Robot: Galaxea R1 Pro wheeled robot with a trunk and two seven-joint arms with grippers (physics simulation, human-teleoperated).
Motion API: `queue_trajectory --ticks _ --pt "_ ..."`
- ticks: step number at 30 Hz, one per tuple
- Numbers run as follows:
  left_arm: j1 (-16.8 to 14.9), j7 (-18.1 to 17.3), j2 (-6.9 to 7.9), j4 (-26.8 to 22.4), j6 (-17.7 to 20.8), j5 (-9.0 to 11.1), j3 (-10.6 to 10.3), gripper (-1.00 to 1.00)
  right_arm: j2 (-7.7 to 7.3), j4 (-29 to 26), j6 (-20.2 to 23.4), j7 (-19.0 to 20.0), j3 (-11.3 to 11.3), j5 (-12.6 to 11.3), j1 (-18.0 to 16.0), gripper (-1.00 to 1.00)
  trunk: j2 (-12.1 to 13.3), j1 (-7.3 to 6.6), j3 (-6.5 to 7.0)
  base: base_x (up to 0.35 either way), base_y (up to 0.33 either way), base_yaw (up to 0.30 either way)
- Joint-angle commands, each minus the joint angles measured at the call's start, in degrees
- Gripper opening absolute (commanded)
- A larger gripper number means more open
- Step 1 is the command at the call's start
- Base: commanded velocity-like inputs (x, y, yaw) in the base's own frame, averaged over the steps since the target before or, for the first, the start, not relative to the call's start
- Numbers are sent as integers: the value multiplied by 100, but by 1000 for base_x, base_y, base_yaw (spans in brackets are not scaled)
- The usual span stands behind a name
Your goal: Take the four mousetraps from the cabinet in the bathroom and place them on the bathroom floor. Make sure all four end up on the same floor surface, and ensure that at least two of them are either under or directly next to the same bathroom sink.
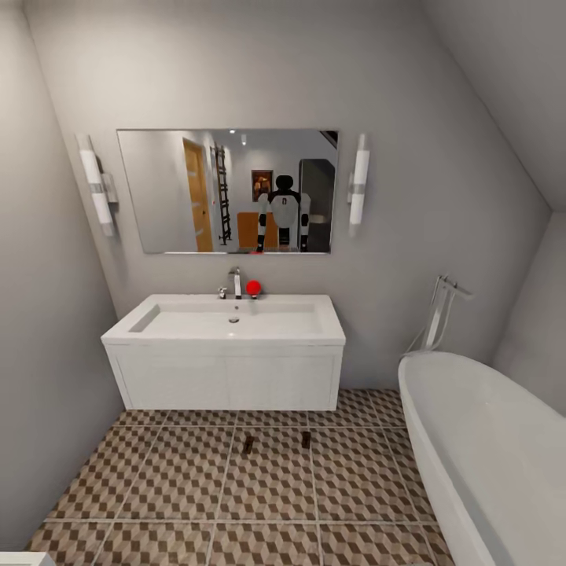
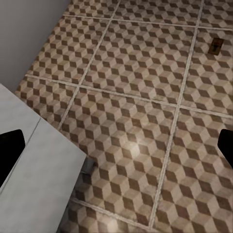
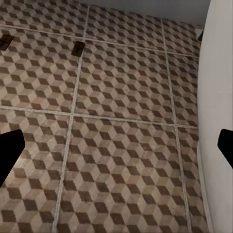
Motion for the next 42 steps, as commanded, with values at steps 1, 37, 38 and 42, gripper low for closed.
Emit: queue_trajectory --ticks 1,37,38,42 --pt "-6 43 -3 15 -13 -28 -33 100 4 24 -24 -46 47 6 -11 100 34 -21 9 0 0 0" --pt "-10 83 4 15 -12 -35 -25 100 4 24 -20 -46 47 -2 -11 100 1478 -812 656 0 0 0" --pt "-10 84 4 15 -13 -35 -25 100 4 24 -19 -46 47 -2 -11 100 1518 -834 674 0 0 0" --pt "-10 85 3 15 -12 -36 -28 100 4 24 -14 -46 47 -2 -11 100 1678 -921 745 0 0 0"
